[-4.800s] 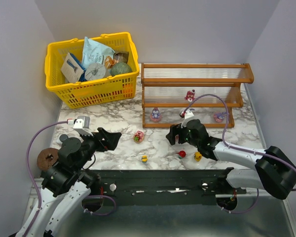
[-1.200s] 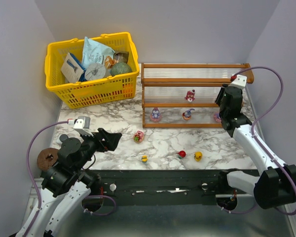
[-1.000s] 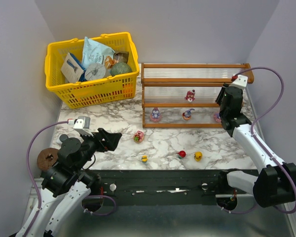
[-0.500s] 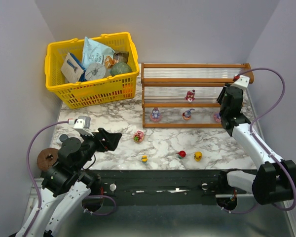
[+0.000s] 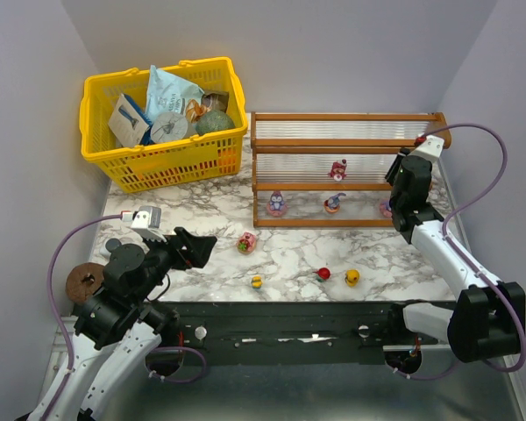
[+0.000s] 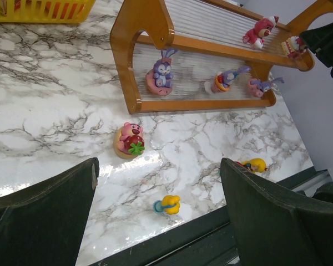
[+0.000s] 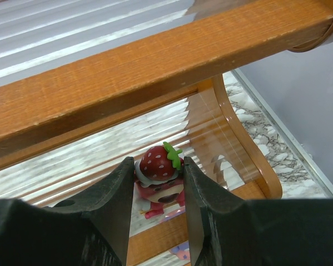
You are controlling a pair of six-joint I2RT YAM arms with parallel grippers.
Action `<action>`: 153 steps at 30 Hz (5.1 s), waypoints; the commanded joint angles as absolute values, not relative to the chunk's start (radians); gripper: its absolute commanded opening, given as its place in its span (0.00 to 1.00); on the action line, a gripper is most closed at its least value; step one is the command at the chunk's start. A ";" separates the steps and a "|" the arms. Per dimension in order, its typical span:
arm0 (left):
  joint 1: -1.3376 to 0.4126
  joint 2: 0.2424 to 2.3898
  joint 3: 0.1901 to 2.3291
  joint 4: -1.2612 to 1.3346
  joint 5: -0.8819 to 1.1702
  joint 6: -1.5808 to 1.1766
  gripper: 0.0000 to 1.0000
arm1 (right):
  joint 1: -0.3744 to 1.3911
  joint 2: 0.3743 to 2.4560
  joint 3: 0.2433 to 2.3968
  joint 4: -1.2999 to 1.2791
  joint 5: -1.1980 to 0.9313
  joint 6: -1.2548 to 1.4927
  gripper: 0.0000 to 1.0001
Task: Place and organize the plastic toys onto the shelf
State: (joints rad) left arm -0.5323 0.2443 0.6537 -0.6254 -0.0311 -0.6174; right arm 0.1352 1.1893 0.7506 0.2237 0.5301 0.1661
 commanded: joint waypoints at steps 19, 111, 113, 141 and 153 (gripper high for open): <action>-0.537 0.241 0.652 -0.627 -0.046 -0.621 0.99 | 0.126 1.080 0.772 0.114 0.545 0.241 0.78; -0.538 0.101 0.681 -0.759 -0.426 -0.758 0.99 | 1.276 2.079 1.494 -0.523 0.976 1.181 0.75; -0.538 0.101 0.680 -0.759 -0.423 -0.758 0.99 | 1.269 2.083 1.497 -0.522 0.963 1.181 0.74; -0.538 0.098 0.678 -0.750 -0.410 -0.750 0.99 | 1.247 1.887 1.378 -0.472 0.884 0.959 0.11; -0.538 0.095 0.677 -0.750 -0.411 -0.749 0.99 | 1.244 1.641 1.345 -0.469 0.954 0.761 0.10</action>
